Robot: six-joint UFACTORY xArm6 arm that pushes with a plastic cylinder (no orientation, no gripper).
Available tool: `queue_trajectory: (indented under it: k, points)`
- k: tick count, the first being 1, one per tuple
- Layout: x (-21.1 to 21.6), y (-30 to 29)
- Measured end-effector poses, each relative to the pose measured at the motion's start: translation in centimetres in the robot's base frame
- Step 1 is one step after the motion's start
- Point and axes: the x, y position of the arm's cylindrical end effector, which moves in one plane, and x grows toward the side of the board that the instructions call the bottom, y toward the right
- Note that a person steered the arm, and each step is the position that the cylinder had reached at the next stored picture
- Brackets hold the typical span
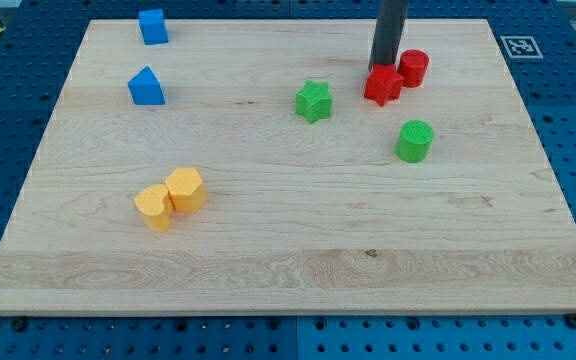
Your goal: Move the green star to the top center
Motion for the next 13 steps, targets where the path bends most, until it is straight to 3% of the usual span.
queue_trajectory:
  k: [3, 4, 7, 10, 13]
  points:
    - [8.6, -1.8]
    - [8.9, -5.7]
    - [5.1, -12.4]
    - [3.4, -10.0]
    - [-1.8, -9.7]
